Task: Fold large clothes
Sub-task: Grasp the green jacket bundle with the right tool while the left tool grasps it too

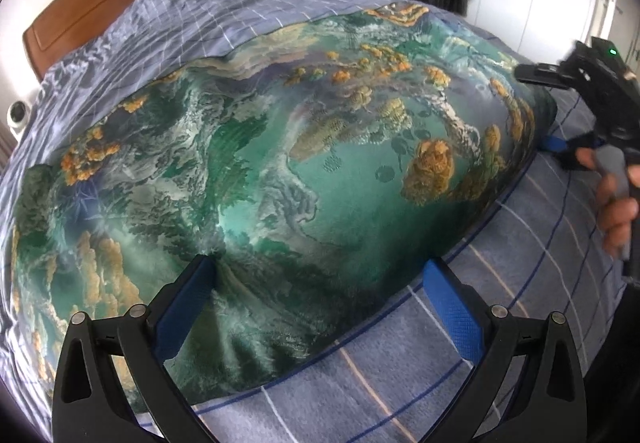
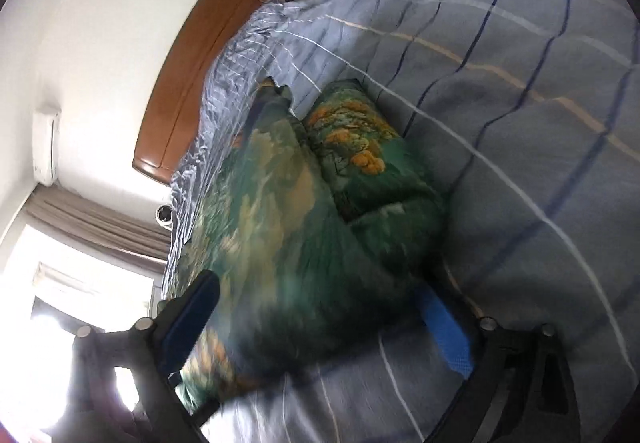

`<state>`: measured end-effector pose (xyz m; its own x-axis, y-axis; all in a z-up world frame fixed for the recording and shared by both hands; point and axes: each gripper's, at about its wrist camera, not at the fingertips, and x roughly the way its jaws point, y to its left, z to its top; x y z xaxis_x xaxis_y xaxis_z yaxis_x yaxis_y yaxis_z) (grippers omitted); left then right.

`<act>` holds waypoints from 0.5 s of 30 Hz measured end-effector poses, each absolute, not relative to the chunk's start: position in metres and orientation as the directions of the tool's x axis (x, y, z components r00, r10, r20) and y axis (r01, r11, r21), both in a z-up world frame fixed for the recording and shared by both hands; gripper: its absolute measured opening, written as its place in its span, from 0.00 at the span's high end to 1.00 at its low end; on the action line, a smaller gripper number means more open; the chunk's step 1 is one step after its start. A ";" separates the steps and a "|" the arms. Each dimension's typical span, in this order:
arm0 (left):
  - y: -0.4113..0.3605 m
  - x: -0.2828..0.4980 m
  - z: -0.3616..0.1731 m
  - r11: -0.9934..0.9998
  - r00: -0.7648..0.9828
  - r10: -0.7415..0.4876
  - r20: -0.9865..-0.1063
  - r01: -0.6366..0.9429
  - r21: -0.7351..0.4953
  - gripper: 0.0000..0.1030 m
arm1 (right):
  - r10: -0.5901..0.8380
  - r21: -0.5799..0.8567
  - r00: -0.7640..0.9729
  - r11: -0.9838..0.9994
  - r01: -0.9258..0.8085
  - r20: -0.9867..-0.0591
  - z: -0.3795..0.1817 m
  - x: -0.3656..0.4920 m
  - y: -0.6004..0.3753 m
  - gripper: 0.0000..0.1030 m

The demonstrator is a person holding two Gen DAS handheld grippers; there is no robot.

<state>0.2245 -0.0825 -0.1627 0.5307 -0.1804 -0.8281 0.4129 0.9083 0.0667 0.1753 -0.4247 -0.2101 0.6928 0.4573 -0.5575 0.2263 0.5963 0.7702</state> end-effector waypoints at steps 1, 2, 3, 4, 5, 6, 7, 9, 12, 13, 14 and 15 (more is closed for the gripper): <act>-0.082 0.225 -0.164 0.907 0.527 -0.182 -0.830 0.416 0.065 0.01 | 0.451 0.768 0.692 0.595 0.237 -0.564 -0.212 0.180 -0.423 0.02; -0.082 0.225 -0.164 0.906 0.525 -0.182 -0.832 0.419 0.066 0.01 | 0.440 0.764 0.695 0.596 0.248 -0.569 -0.213 0.185 -0.421 0.02; -0.082 0.224 -0.165 0.902 0.525 -0.181 -0.832 0.425 0.072 0.01 | 0.428 0.758 0.698 0.599 0.256 -0.574 -0.212 0.188 -0.420 0.07; -0.083 0.223 -0.164 0.898 0.527 -0.182 -0.830 0.433 0.078 0.01 | 0.415 0.749 0.698 0.608 0.265 -0.584 -0.211 0.191 -0.419 0.32; -0.083 0.222 -0.164 0.896 0.527 -0.182 -0.830 0.436 0.080 0.01 | 0.402 0.735 0.694 0.620 0.274 -0.598 -0.210 0.193 -0.419 0.41; -0.082 0.221 -0.163 0.896 0.526 -0.187 -0.830 0.437 0.075 0.01 | 0.399 0.735 0.696 0.621 0.274 -0.597 -0.208 0.193 -0.418 0.48; -0.080 0.220 -0.160 0.899 0.521 -0.197 -0.830 0.435 0.060 0.01 | 0.400 0.741 0.705 0.618 0.263 -0.585 -0.205 0.192 -0.418 0.57; -0.072 0.218 -0.151 0.905 0.507 -0.234 -0.830 0.425 0.004 0.01 | 0.380 0.711 0.718 0.666 0.225 -0.583 -0.191 0.188 -0.411 0.64; -0.054 0.217 -0.135 0.914 0.484 -0.297 -0.823 0.395 -0.098 0.01 | 0.349 0.654 0.737 0.739 0.164 -0.579 -0.165 0.184 -0.401 0.67; -0.044 0.217 -0.124 0.917 0.487 -0.317 -0.814 0.376 -0.132 0.01 | 0.342 0.635 0.746 0.759 0.139 -0.572 -0.156 0.183 -0.397 0.67; -0.039 0.218 -0.116 0.919 0.491 -0.329 -0.807 0.365 -0.152 0.01 | 0.334 0.614 0.756 0.781 0.113 -0.563 -0.145 0.182 -0.393 0.68; -0.035 0.218 -0.108 0.919 0.496 -0.338 -0.800 0.357 -0.168 0.01 | 0.324 0.584 0.767 0.807 0.080 -0.553 -0.133 0.181 -0.385 0.68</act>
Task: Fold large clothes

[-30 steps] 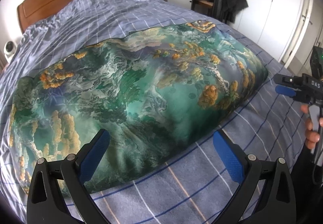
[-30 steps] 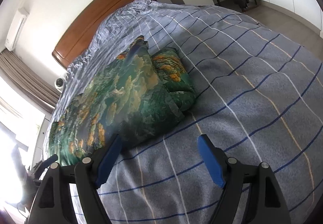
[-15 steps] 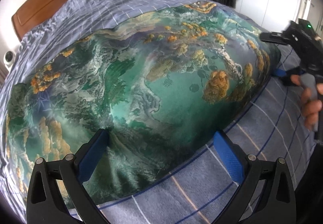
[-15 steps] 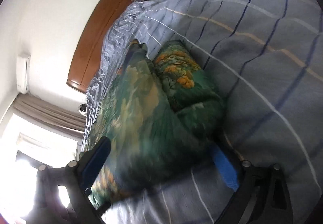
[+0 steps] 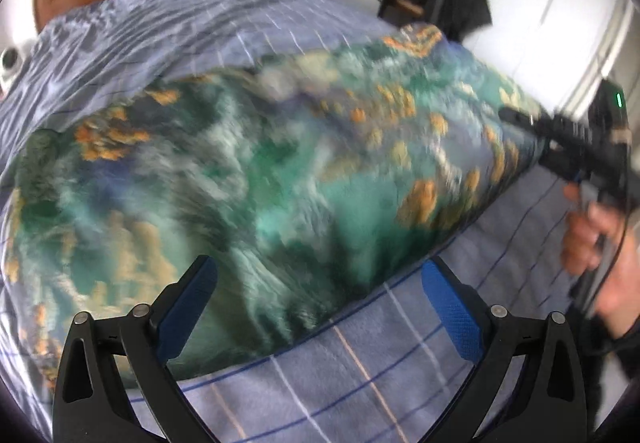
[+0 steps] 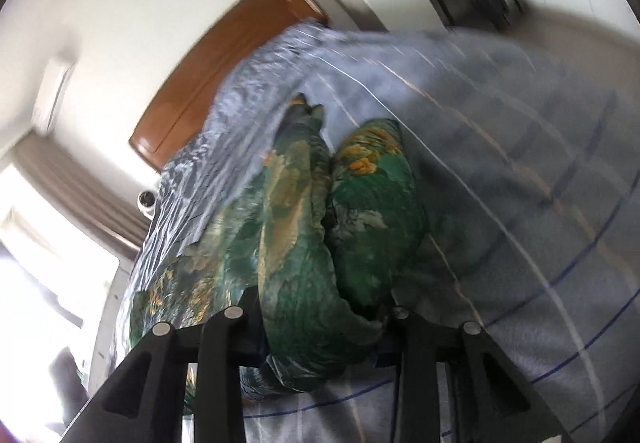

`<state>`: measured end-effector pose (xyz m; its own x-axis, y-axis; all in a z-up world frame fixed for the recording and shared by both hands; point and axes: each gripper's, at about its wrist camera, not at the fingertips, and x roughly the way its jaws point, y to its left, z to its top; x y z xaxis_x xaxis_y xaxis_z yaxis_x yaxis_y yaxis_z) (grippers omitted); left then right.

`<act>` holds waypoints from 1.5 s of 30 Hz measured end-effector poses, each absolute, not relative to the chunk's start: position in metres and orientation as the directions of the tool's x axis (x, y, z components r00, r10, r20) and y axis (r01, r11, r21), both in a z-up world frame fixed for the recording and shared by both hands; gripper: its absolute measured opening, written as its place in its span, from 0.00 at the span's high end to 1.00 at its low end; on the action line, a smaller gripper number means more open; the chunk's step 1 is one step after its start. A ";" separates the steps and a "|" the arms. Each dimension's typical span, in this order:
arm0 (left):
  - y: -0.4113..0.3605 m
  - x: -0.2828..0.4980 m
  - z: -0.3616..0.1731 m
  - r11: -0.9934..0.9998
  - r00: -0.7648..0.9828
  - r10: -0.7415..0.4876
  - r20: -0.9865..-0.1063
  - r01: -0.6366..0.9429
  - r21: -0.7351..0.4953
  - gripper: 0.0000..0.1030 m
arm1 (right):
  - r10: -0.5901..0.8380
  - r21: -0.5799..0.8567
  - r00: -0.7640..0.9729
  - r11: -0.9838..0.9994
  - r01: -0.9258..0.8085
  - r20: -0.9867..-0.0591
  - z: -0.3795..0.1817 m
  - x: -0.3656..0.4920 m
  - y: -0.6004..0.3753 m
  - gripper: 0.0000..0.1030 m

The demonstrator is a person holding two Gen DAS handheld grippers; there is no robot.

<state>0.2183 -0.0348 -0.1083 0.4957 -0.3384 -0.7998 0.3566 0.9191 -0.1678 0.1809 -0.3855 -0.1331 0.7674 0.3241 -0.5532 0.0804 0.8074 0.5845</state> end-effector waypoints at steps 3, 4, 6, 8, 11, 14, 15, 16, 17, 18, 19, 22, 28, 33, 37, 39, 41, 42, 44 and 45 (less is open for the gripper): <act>-0.020 0.226 -0.069 0.907 0.510 -0.395 -0.764 0.348 -0.236 0.01 | 0.299 0.490 0.795 0.872 -0.004 -0.527 -0.103 0.173 -0.364 0.69; -0.019 0.229 -0.059 0.899 0.507 -0.415 -0.756 0.355 -0.255 0.01 | 0.293 0.454 0.805 0.890 -0.032 -0.516 -0.092 0.169 -0.355 0.69; -0.023 0.237 -0.034 0.874 0.487 -0.464 -0.740 0.389 -0.292 0.01 | 0.288 0.390 0.823 0.916 -0.089 -0.489 -0.071 0.160 -0.337 0.69; -0.029 0.242 -0.017 0.854 0.471 -0.494 -0.731 0.420 -0.307 0.01 | 0.287 0.331 0.837 0.934 -0.136 -0.466 -0.056 0.152 -0.318 0.69; -0.043 0.250 0.006 0.811 0.426 -0.560 -0.711 0.457 -0.365 0.01 | 0.301 0.237 0.850 0.947 -0.216 -0.432 -0.038 0.139 -0.285 0.69; -0.051 0.257 0.021 0.773 0.379 -0.612 -0.694 0.471 -0.425 0.01 | 0.314 0.120 0.852 0.949 -0.291 -0.418 -0.028 0.125 -0.251 0.69; -0.053 0.257 0.025 0.770 0.372 -0.615 -0.695 0.474 -0.427 0.01 | 0.320 0.072 0.851 0.945 -0.320 -0.416 -0.026 0.122 -0.237 0.69; -0.054 0.257 0.029 0.773 0.372 -0.608 -0.701 0.477 -0.418 0.01 | 0.322 0.028 0.852 0.939 -0.341 -0.414 -0.026 0.115 -0.226 0.69; -0.051 0.257 0.030 0.781 0.377 -0.597 -0.708 0.476 -0.405 0.01 | 0.324 -0.035 0.853 0.929 -0.370 -0.408 -0.025 0.109 -0.209 0.69; -0.050 0.256 0.033 0.798 0.390 -0.570 -0.723 0.470 -0.377 0.01 | 0.328 -0.080 0.854 0.917 -0.391 -0.404 -0.025 0.103 -0.198 0.69; -0.048 0.255 0.032 0.810 0.390 -0.550 -0.738 0.462 -0.360 0.01 | 0.330 -0.139 0.855 0.900 -0.413 -0.400 -0.025 0.097 -0.182 0.69; -0.041 0.264 0.022 0.870 0.363 -0.437 -0.823 0.402 -0.285 0.01 | 0.321 -0.331 0.866 0.828 -0.453 -0.383 -0.033 0.078 -0.140 0.69; -0.019 0.268 -0.014 0.935 0.352 -0.248 -0.903 0.331 -0.128 0.57 | 0.331 -0.552 0.868 0.674 -0.491 -0.369 -0.052 0.054 -0.081 0.69; 0.017 0.276 -0.019 0.926 0.364 -0.302 -0.881 0.331 -0.181 0.66 | 0.408 -0.425 0.786 0.676 -0.602 -0.464 -0.043 0.058 -0.094 0.50; 0.075 0.290 -0.020 0.943 0.420 -0.304 -0.855 0.263 -0.206 0.65 | 0.508 -0.196 0.697 0.719 -0.667 -0.506 -0.021 0.061 -0.123 0.38; 0.101 0.294 -0.028 0.954 0.439 -0.277 -0.855 0.232 -0.191 0.65 | 0.500 -0.160 0.695 0.741 -0.653 -0.517 -0.018 0.072 -0.131 0.38; 0.117 0.299 -0.041 0.965 0.440 -0.248 -0.863 0.192 -0.179 0.65 | 0.467 -0.167 0.712 0.764 -0.624 -0.524 -0.020 0.089 -0.132 0.39; 0.128 0.302 -0.052 0.970 0.435 -0.235 -0.869 0.166 -0.180 0.65 | 0.465 -0.156 0.711 0.770 -0.619 -0.528 -0.021 0.098 -0.131 0.51; 0.139 0.309 -0.066 0.973 0.423 -0.227 -0.877 0.128 -0.190 0.64 | 0.474 -0.118 0.694 0.775 -0.621 -0.542 -0.024 0.116 -0.122 0.77; 0.145 0.311 -0.076 0.974 0.418 -0.228 -0.879 0.112 -0.199 0.64 | 0.481 -0.088 0.679 0.777 -0.623 -0.554 -0.025 0.127 -0.116 0.79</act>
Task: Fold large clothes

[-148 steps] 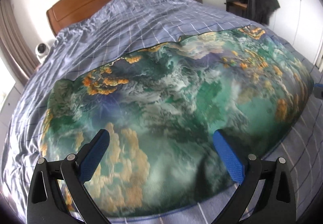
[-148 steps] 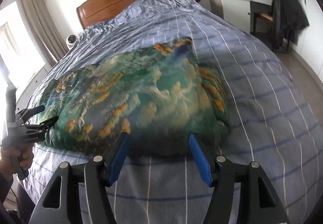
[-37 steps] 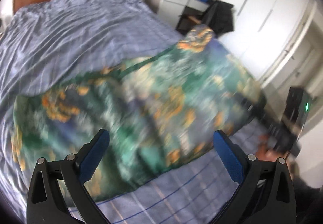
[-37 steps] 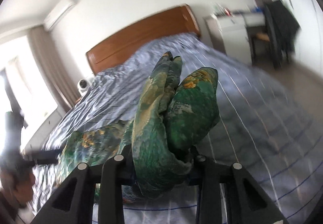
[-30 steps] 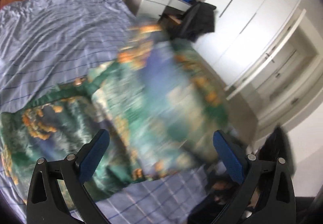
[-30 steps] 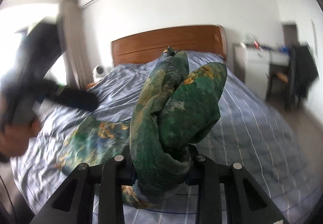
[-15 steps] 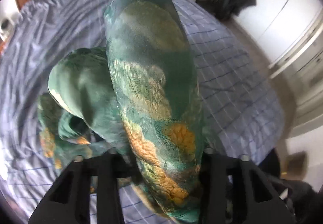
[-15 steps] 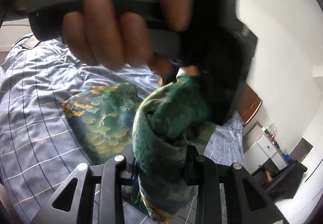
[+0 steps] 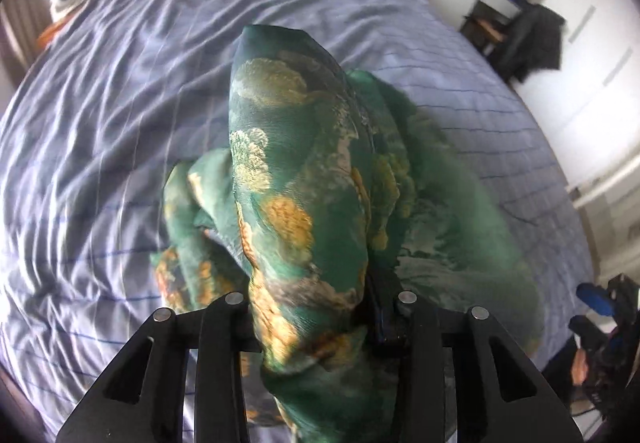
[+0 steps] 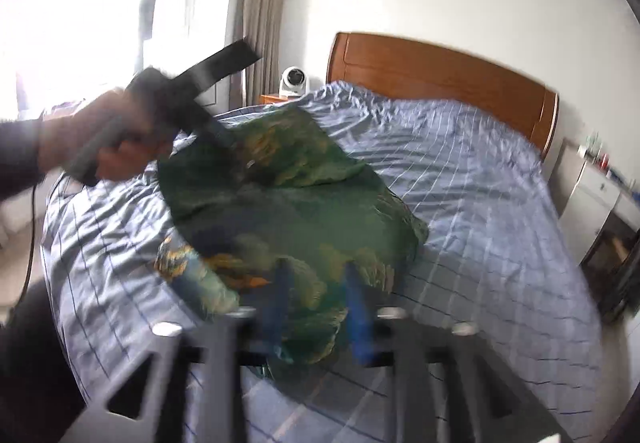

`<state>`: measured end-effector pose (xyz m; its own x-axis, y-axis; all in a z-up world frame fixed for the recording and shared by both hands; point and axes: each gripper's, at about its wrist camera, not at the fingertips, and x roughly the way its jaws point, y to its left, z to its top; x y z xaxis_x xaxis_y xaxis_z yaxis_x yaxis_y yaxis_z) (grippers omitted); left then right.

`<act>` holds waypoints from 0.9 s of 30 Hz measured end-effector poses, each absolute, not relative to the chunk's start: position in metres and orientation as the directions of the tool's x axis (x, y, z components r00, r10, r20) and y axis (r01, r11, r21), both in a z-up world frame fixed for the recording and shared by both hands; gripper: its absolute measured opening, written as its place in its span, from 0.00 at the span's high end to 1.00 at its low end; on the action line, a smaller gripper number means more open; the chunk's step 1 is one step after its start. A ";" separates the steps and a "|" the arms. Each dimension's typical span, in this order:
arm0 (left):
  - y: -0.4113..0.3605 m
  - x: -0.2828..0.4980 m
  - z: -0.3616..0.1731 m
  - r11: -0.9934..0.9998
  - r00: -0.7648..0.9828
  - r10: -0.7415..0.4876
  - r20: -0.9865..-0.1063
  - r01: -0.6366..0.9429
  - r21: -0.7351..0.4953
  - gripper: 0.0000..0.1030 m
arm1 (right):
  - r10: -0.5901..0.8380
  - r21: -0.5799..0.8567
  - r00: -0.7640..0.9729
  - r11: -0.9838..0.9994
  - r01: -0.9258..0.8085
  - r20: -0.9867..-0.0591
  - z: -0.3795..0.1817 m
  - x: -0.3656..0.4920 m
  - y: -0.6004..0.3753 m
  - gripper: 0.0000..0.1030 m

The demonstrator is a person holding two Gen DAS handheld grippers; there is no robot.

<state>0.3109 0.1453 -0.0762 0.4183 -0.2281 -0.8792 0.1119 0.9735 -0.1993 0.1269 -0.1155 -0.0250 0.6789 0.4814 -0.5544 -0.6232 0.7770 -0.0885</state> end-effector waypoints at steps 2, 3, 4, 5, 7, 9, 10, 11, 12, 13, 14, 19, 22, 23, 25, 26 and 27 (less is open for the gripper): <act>0.155 0.315 -0.088 0.969 0.422 -0.247 -0.872 0.098 -0.227 0.62 | 0.512 -0.021 0.645 0.774 -0.633 -0.568 -0.031 0.146 -0.101 0.79; 0.161 0.315 -0.093 0.963 0.422 -0.267 -0.866 0.087 -0.254 0.62 | 0.521 0.001 0.630 0.771 -0.637 -0.576 -0.038 0.154 -0.094 0.79; 0.166 0.316 -0.094 0.961 0.424 -0.274 -0.863 0.079 -0.266 0.61 | 0.520 0.018 0.609 0.769 -0.639 -0.599 -0.047 0.164 -0.087 0.80; 0.173 0.316 -0.100 0.958 0.421 -0.280 -0.863 0.069 -0.277 0.61 | 0.510 0.035 0.592 0.775 -0.631 -0.624 -0.061 0.175 -0.080 0.80; 0.182 0.312 -0.114 0.951 0.409 -0.297 -0.863 0.045 -0.305 0.60 | 0.518 0.122 0.540 0.787 -0.605 -0.663 -0.086 0.193 -0.076 0.83; 0.190 0.306 -0.128 0.940 0.398 -0.323 -0.858 0.033 -0.339 0.58 | 0.525 0.206 0.471 0.792 -0.574 -0.709 -0.116 0.205 -0.072 0.83; 0.192 0.304 -0.133 0.936 0.399 -0.334 -0.854 0.029 -0.352 0.57 | 0.527 0.219 0.463 0.794 -0.567 -0.713 -0.124 0.206 -0.071 0.83; 0.196 0.302 -0.137 0.930 0.401 -0.345 -0.849 0.026 -0.366 0.57 | 0.526 0.219 0.462 0.795 -0.566 -0.714 -0.131 0.205 -0.070 0.83; 0.199 0.300 -0.142 0.920 0.407 -0.365 -0.838 0.017 -0.392 0.56 | 0.522 0.211 0.464 0.795 -0.569 -0.716 -0.135 0.202 -0.069 0.84; 0.202 0.300 -0.145 0.910 0.412 -0.381 -0.828 0.008 -0.414 0.56 | 0.519 0.208 0.466 0.796 -0.568 -0.716 -0.137 0.201 -0.069 0.84; 0.203 0.298 -0.149 0.904 0.418 -0.389 -0.821 0.002 -0.428 0.56 | 0.519 0.213 0.464 0.798 -0.564 -0.718 -0.139 0.200 -0.070 0.84; 0.212 0.292 -0.154 0.887 0.431 -0.406 -0.806 -0.024 -0.460 0.55 | 0.492 0.183 0.453 0.801 -0.570 -0.743 -0.134 0.200 -0.064 0.84; 0.211 0.285 -0.152 0.894 0.435 -0.394 -0.810 -0.022 -0.447 0.54 | 0.490 0.197 0.429 0.800 -0.567 -0.759 -0.113 0.205 -0.062 0.84; 0.211 0.285 -0.153 0.893 0.434 -0.398 -0.809 -0.020 -0.450 0.54 | 0.503 0.219 0.421 0.799 -0.561 -0.755 -0.101 0.211 -0.062 0.84; 0.211 0.283 -0.154 0.892 0.436 -0.399 -0.807 -0.018 -0.451 0.54 | 0.505 0.240 0.440 0.814 -0.530 -0.743 -0.080 0.228 -0.058 0.80; 0.211 0.284 -0.154 0.892 0.436 -0.399 -0.807 -0.018 -0.451 0.54 | 0.500 0.241 0.452 0.822 -0.516 -0.739 -0.074 0.237 -0.057 0.80; 0.210 0.285 -0.155 0.893 0.435 -0.398 -0.807 -0.019 -0.450 0.54 | 0.492 0.236 0.473 0.833 -0.501 -0.731 -0.065 0.250 -0.053 0.80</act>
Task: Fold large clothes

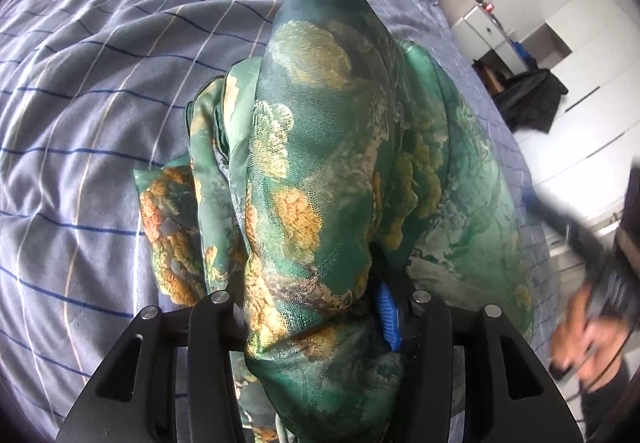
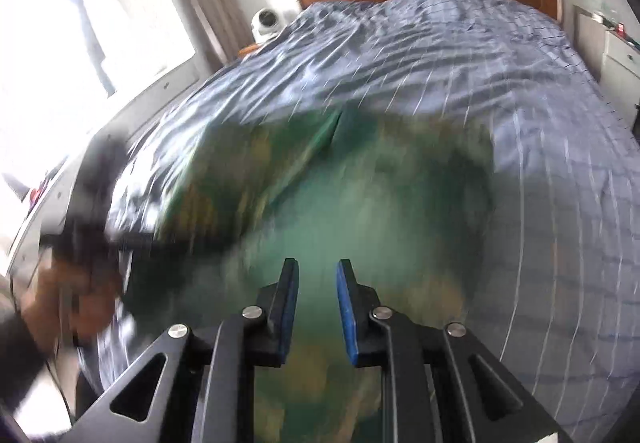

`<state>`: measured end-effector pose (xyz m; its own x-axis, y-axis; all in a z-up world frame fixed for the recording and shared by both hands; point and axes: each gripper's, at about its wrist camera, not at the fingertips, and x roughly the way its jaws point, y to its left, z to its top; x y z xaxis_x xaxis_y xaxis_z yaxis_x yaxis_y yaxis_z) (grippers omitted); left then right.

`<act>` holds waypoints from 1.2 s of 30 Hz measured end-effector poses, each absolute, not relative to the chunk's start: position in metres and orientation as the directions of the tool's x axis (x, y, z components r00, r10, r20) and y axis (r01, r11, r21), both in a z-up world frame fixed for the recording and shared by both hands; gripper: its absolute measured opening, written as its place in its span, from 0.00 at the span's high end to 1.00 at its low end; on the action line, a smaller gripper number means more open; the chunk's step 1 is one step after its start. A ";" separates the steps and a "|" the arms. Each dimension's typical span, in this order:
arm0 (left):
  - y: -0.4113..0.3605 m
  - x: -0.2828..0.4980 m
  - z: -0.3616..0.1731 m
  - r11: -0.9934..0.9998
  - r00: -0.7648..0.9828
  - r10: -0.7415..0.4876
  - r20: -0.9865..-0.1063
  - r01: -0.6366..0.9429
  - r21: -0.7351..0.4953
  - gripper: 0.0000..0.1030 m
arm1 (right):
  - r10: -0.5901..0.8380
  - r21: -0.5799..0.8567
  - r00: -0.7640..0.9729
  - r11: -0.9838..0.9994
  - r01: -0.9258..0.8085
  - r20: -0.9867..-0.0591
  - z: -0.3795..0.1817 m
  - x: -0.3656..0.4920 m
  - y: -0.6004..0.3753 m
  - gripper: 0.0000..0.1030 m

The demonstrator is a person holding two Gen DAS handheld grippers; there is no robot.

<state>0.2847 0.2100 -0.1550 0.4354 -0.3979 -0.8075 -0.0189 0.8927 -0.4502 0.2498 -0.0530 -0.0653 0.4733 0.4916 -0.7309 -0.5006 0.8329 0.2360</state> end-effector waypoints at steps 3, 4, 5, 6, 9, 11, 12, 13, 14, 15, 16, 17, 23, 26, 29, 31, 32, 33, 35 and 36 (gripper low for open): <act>0.206 0.284 -0.154 0.903 0.434 -0.380 -0.817 -0.018 -0.430 0.53 | 0.461 0.212 0.521 0.859 -0.467 -0.718 -0.058 0.289 -0.041 0.80; 0.204 0.284 -0.153 0.908 0.434 -0.372 -0.821 -0.016 -0.420 0.53 | 0.452 0.217 0.524 0.867 -0.449 -0.722 -0.061 0.303 -0.036 0.80; 0.201 0.284 -0.153 0.914 0.434 -0.360 -0.826 -0.014 -0.406 0.53 | 0.446 0.227 0.522 0.874 -0.430 -0.727 -0.069 0.317 -0.032 0.80; 0.199 0.284 -0.153 0.919 0.434 -0.349 -0.830 -0.013 -0.393 0.53 | 0.440 0.233 0.514 0.878 -0.418 -0.736 -0.078 0.329 -0.029 0.80; 0.192 0.286 -0.157 0.937 0.433 -0.312 -0.845 -0.005 -0.349 0.53 | 0.403 0.247 0.422 0.893 -0.376 -0.812 -0.133 0.359 -0.019 0.81; 0.189 0.287 -0.160 0.941 0.438 -0.301 -0.847 -0.008 -0.338 0.52 | 0.406 0.247 0.437 0.893 -0.376 -0.803 -0.146 0.362 -0.021 0.81; 0.189 0.288 -0.161 0.940 0.439 -0.303 -0.846 -0.012 -0.342 0.52 | 0.414 0.256 0.445 0.892 -0.373 -0.794 -0.148 0.362 -0.023 0.81; 0.189 0.288 -0.161 0.937 0.439 -0.307 -0.844 -0.016 -0.349 0.51 | 0.420 0.263 0.447 0.890 -0.372 -0.790 -0.149 0.362 -0.025 0.81; 0.190 0.288 -0.162 0.936 0.440 -0.309 -0.843 -0.017 -0.351 0.51 | 0.426 0.270 0.447 0.888 -0.371 -0.787 -0.149 0.361 -0.027 0.81; 0.190 0.288 -0.162 0.936 0.440 -0.309 -0.843 -0.017 -0.352 0.50 | 0.434 0.281 0.447 0.886 -0.369 -0.782 -0.148 0.360 -0.029 0.81; 0.191 0.288 -0.161 0.937 0.441 -0.306 -0.844 -0.016 -0.348 0.50 | 0.436 0.284 0.447 0.886 -0.367 -0.781 -0.145 0.359 -0.031 0.81; 0.190 0.287 -0.160 0.940 0.440 -0.300 -0.846 -0.014 -0.341 0.50 | 0.434 0.282 0.449 0.886 -0.367 -0.781 -0.142 0.357 -0.032 0.81; 0.192 0.286 -0.162 0.939 0.439 -0.299 -0.847 -0.021 -0.343 0.49 | 0.496 0.277 0.469 0.843 -0.461 -0.730 -0.090 0.290 -0.051 0.79; 0.192 0.285 -0.162 0.937 0.438 -0.305 -0.846 -0.022 -0.349 0.49 | 0.496 0.227 0.472 0.826 -0.516 -0.729 -0.085 0.235 -0.067 0.79; 0.193 0.286 -0.163 0.937 0.438 -0.303 -0.846 -0.022 -0.347 0.49 | 0.481 0.182 0.499 0.826 -0.533 -0.721 -0.091 0.187 -0.082 0.79; 0.193 0.286 -0.163 0.937 0.437 -0.304 -0.847 -0.021 -0.348 0.48 | 0.460 0.146 0.544 0.840 -0.522 -0.701 -0.097 0.164 -0.088 0.79; 0.194 0.285 -0.163 0.937 0.437 -0.304 -0.847 -0.021 -0.348 0.48 | 0.455 0.149 0.551 0.847 -0.511 -0.699 -0.099 0.162 -0.089 0.79; 0.194 0.285 -0.162 0.938 0.438 -0.301 -0.847 -0.022 -0.345 0.48 | 0.448 0.154 0.563 0.857 -0.492 -0.695 -0.100 0.161 -0.090 0.79; 0.195 0.285 -0.163 0.937 0.437 -0.303 -0.847 -0.023 -0.347 0.48 | 0.427 0.145 0.602 0.876 -0.459 -0.674 -0.093 0.159 -0.093 0.79; 0.194 0.286 -0.163 0.938 0.437 -0.302 -0.847 -0.023 -0.346 0.48 | 0.434 0.155 0.618 0.878 -0.453 -0.656 -0.087 0.156 -0.095 0.79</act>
<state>0.2857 0.1942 -0.1627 0.4370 -0.3021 -0.8472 -0.0225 0.9379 -0.3461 0.1562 -0.0954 -0.0865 0.6178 0.4341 -0.6556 -0.4529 0.8781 0.1546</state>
